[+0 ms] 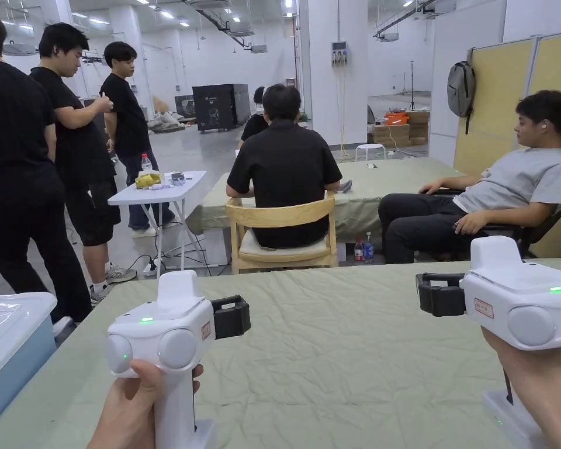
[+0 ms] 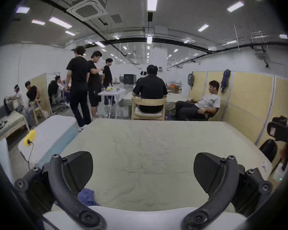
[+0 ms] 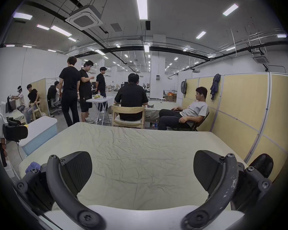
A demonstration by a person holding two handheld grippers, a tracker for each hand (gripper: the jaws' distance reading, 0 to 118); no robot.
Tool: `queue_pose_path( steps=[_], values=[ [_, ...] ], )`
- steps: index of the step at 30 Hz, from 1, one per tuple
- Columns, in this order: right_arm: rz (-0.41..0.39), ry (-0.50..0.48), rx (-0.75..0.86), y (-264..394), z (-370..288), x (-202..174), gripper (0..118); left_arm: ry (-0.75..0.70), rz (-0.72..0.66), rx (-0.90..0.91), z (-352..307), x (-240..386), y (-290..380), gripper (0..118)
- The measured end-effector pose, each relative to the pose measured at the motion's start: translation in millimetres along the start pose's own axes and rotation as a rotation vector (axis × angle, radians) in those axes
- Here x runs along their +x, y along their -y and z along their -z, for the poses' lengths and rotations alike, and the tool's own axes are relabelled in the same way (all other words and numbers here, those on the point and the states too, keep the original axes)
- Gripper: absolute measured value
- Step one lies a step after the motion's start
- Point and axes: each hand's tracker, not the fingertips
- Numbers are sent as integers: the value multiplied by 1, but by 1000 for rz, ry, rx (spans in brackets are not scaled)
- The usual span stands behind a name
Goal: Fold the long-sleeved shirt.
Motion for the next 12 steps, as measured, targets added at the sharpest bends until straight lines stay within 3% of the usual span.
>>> queue_pose_path(
  steps=[12],
  values=[
    [1, -12, -21, 1, -2, 1, 118, -49, 2, 43, -3, -6, -5, 118]
  ],
)
